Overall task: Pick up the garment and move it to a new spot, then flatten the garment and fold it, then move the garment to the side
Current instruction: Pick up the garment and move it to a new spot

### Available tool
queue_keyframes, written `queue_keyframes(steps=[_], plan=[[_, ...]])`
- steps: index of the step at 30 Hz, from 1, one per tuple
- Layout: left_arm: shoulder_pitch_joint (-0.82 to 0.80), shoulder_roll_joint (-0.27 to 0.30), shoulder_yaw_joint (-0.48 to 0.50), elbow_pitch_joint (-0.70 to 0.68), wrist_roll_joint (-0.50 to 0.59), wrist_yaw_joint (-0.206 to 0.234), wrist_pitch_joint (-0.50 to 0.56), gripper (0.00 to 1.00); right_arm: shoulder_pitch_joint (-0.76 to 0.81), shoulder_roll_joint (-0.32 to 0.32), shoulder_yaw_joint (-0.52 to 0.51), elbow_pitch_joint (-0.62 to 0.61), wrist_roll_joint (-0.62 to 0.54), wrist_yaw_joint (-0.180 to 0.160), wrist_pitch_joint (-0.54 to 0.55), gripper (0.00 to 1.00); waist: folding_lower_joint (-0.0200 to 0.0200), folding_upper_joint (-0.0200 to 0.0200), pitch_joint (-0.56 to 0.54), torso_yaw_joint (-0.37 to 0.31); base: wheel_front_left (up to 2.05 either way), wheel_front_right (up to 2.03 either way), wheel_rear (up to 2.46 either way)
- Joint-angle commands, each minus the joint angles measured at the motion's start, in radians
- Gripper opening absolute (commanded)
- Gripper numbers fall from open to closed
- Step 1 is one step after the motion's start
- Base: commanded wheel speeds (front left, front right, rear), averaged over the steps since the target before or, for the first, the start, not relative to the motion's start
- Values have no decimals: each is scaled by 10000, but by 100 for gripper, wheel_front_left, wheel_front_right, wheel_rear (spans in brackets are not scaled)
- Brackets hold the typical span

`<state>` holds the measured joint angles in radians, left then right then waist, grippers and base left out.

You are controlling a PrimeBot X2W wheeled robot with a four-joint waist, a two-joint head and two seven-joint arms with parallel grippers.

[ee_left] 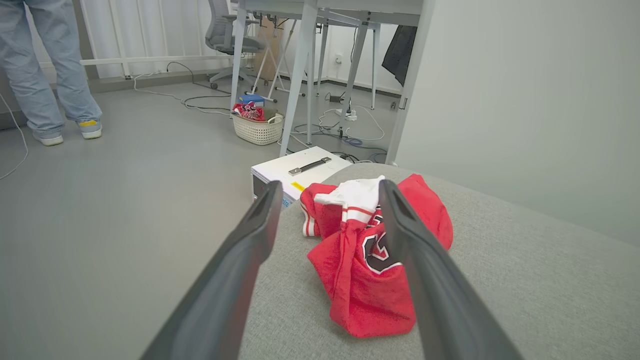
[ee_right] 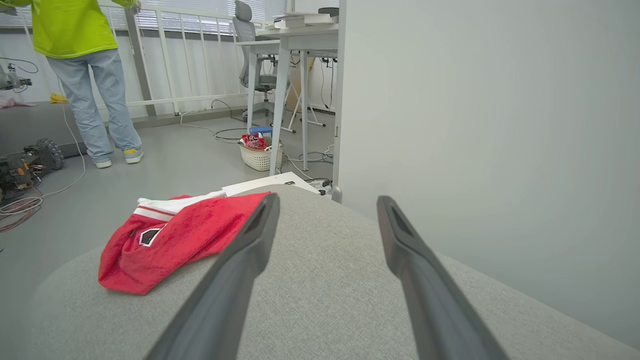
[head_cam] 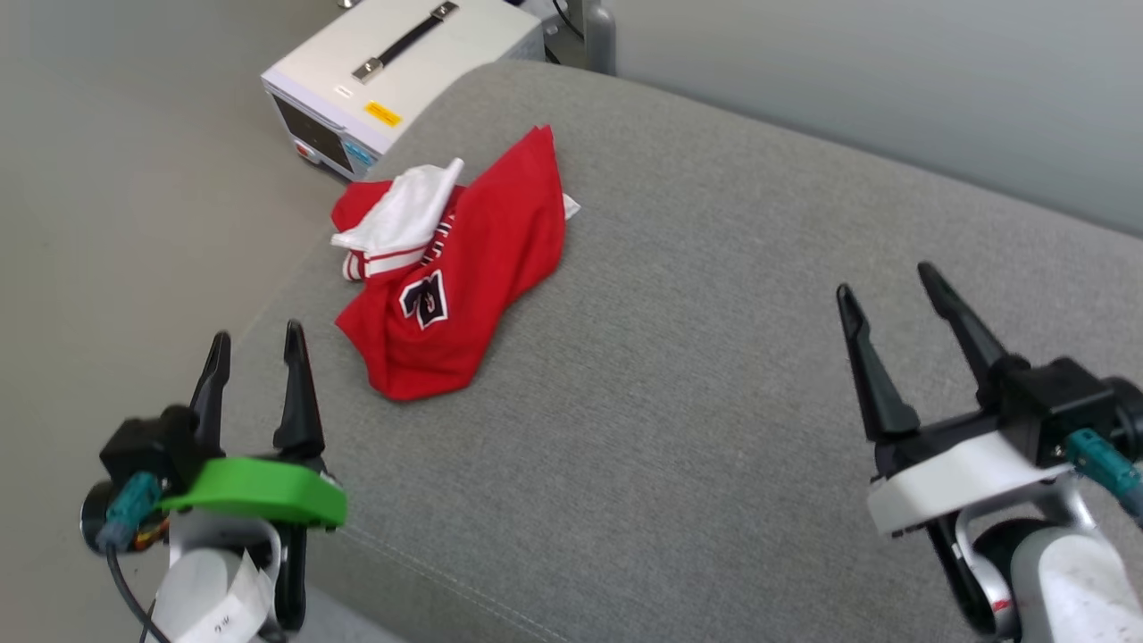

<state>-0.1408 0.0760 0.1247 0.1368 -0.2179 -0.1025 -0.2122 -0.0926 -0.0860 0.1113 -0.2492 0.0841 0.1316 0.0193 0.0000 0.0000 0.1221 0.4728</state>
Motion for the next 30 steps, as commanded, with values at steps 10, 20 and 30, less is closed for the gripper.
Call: queue_keyframes(steps=[10,20,30], plan=[[-2996,1774,-1176,1351,-1819,-171,726,100,-1054,-504,-353,-994,-92,-9,646,100,0,0,2497,-1430,0,0,0],[-5383,3772,-2900,3770,-4797,-277,4406,100,-1649,-481,-316,-1515,-59,-9,810,100,0,0,4076,-2310,0,0,0],[-5842,4423,-4629,5702,-6709,-282,7323,100,-1754,-309,-373,-1252,72,-9,763,100,0,0,4458,-2779,0,0,0]])
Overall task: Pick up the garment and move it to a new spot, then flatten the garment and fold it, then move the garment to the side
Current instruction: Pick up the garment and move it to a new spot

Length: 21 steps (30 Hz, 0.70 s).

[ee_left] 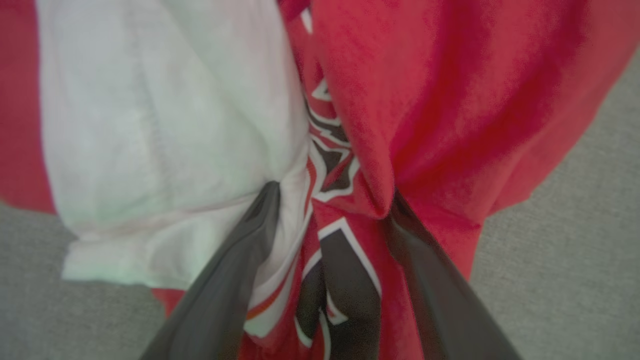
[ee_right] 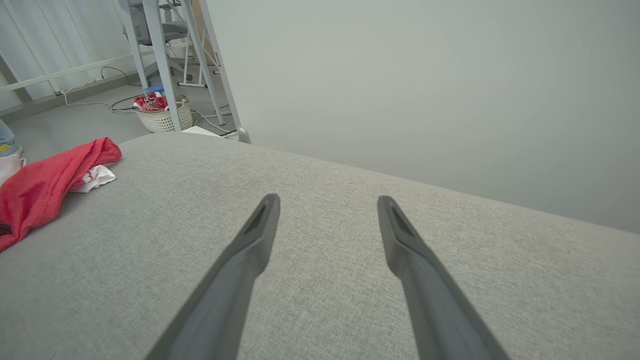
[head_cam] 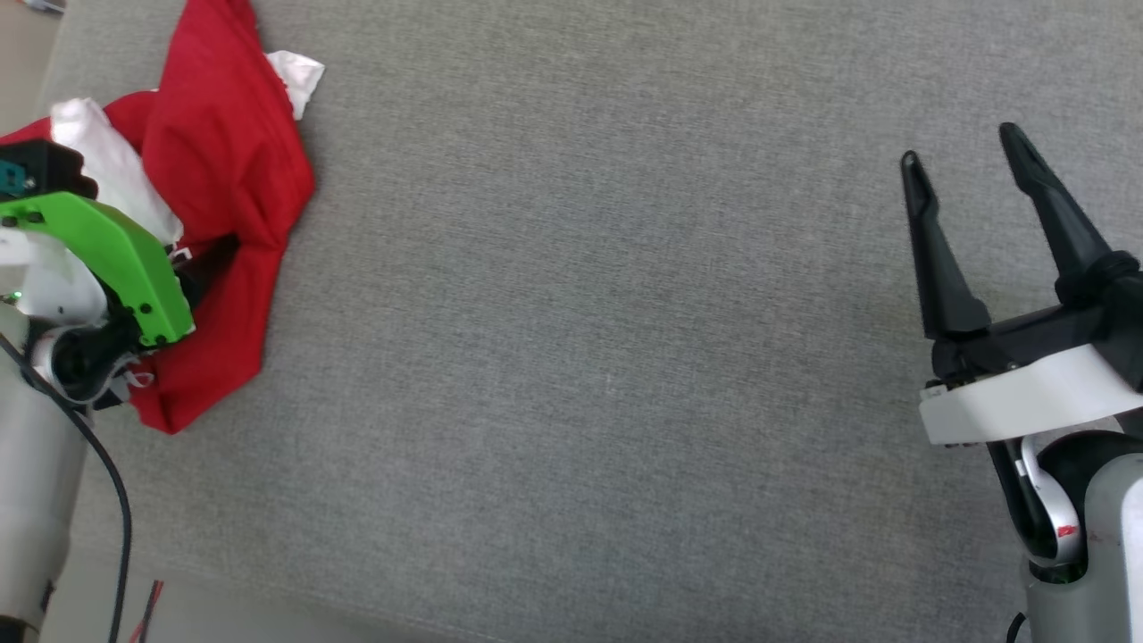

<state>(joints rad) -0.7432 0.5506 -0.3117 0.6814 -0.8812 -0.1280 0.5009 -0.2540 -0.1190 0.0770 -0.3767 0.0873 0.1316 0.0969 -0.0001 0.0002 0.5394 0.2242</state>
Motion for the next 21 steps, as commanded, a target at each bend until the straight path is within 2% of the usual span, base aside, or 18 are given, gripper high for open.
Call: queue_keyframes(steps=[1,2,3,4,5,6,10,16,21], plan=[[181,-385,-389,471,-216,-27,460,100,-77,47,-136,44,43,-9,-10,100,1,-2,263,-306,0,0,0],[203,-463,-493,649,-368,-27,763,67,-20,65,-212,63,34,-9,-13,100,1,-2,231,-319,0,0,0],[224,-540,-583,828,-548,-27,1052,42,50,94,-303,90,39,-9,-26,100,1,-2,172,-337,0,0,0],[218,-553,-625,922,-612,-27,1086,5,101,116,-361,113,43,-9,-35,100,1,-2,121,-354,0,0,0],[238,-582,-656,1065,-701,-27,1094,0,155,141,-408,146,45,-9,-55,100,1,-2,28,-379,0,0,0],[276,-603,-704,1185,-783,-27,1119,0,206,167,-441,185,50,-9,-73,100,1,-2,-91,-403,0,0,0],[158,-243,-629,1428,-284,1,-900,0,423,312,-594,457,83,-9,-246,100,1,-2,-1002,-459,0,0,0],[99,-13,-322,999,558,448,-3994,0,734,496,-660,981,200,-9,-565,100,1,-2,-2324,-629,0,0,0],[420,61,-360,194,1102,759,-5438,0,1137,614,-838,1328,301,-9,-777,100,1,-2,-3254,-909,0,0,0]])
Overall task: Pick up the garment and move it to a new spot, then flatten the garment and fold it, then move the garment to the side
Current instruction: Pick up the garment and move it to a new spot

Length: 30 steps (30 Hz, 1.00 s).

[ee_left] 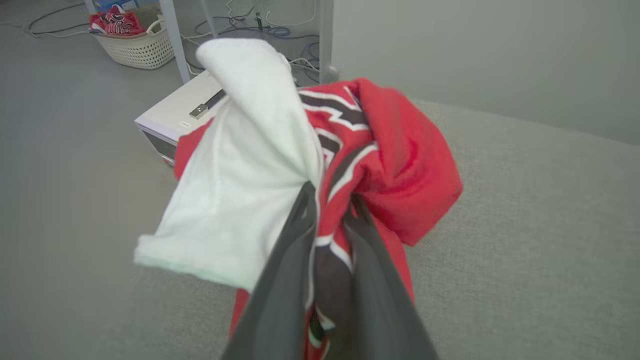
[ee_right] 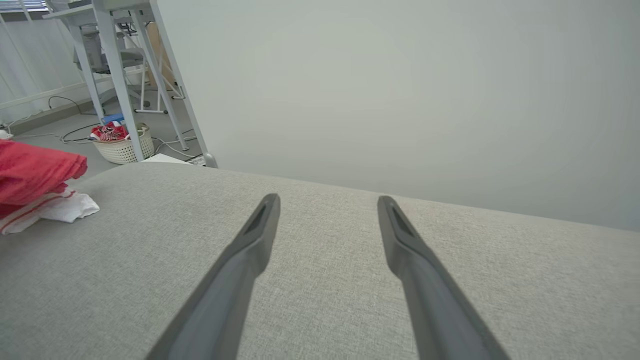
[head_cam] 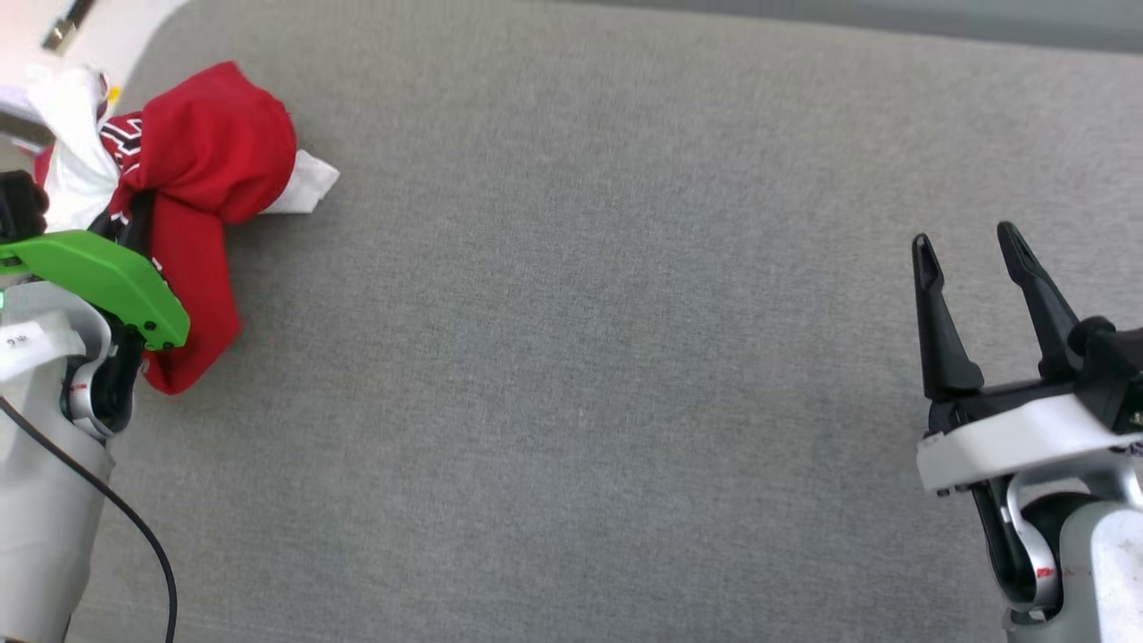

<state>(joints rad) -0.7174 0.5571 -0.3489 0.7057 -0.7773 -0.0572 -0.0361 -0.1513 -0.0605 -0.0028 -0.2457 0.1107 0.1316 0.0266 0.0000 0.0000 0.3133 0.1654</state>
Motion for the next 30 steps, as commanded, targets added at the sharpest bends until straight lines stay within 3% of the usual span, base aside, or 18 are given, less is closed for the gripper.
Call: queue_keyframes(steps=[1,10,17,24,30], plan=[[261,-17,-26,-286,135,103,-203,0,210,47,-100,65,83,-9,-107,100,0,0,-1161,-403,0,0,0],[1482,-587,-774,-2731,402,538,-47,0,906,98,-451,286,295,-9,-216,100,0,0,-2214,-1285,0,0,0],[2157,-1679,-2065,-4191,496,355,583,0,1321,101,-703,291,523,-9,-96,100,0,0,-2587,-2203,0,0,0],[1876,-3068,-3548,-4295,760,-146,1068,0,1404,101,-995,71,747,-9,-84,100,0,0,-1944,-2945,0,0,0],[1983,-3625,-4651,-3434,972,-450,1367,0,1217,102,-1060,67,999,-9,-267,100,0,0,-851,-3189,0,0,0]])
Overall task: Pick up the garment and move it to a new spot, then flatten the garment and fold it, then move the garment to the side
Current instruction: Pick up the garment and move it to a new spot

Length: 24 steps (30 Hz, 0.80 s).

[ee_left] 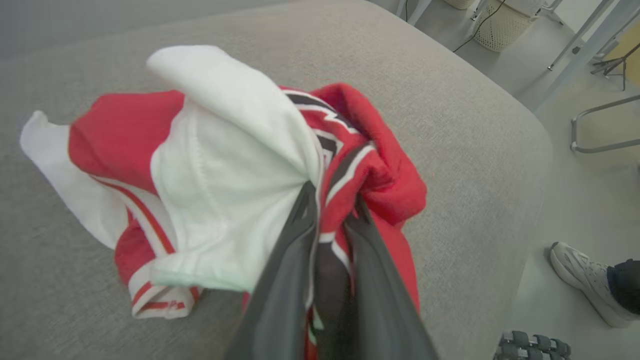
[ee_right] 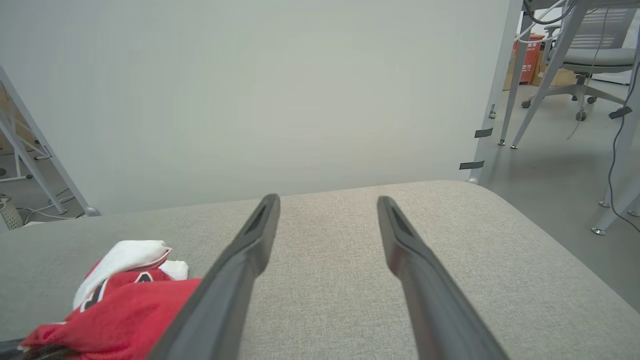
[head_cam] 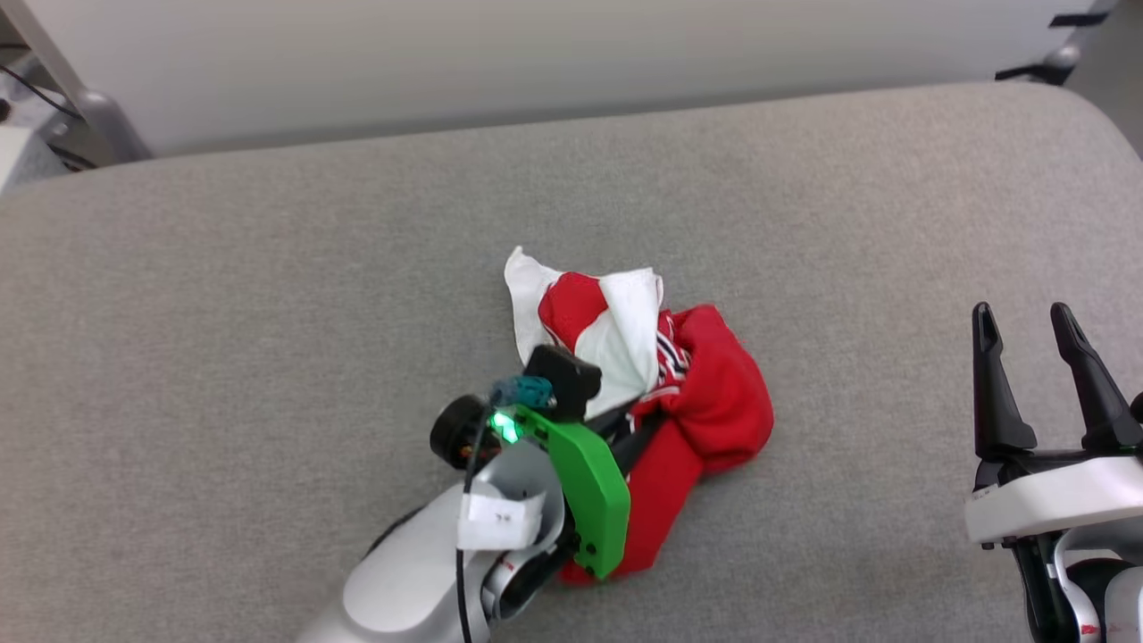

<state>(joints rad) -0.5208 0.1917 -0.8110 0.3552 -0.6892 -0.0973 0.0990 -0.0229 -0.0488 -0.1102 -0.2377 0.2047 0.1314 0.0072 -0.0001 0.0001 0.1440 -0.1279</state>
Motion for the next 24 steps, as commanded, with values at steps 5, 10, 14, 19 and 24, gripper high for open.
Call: queue_keyframes(steps=[5,10,14,19,24], plan=[[111,-3,-758,818,290,-236,-326,100,-390,-15,75,302,77,-7,-350,100,1,-1,1284,-71,0,0,0],[63,100,-651,698,567,-207,-1336,100,-445,-15,107,499,-110,-7,-334,100,1,-1,815,229,0,0,0],[120,237,-441,187,682,-126,-2145,100,-358,-15,80,526,-237,-7,-215,100,1,-1,368,529,0,0,0],[355,571,118,-569,695,314,-2976,100,-126,-15,88,486,-356,-7,10,100,1,-1,-213,826,0,0,0],[914,891,1055,-1182,587,1181,-3422,100,186,-15,108,383,-400,-7,240,100,1,-1,-630,1043,0,0,0]])
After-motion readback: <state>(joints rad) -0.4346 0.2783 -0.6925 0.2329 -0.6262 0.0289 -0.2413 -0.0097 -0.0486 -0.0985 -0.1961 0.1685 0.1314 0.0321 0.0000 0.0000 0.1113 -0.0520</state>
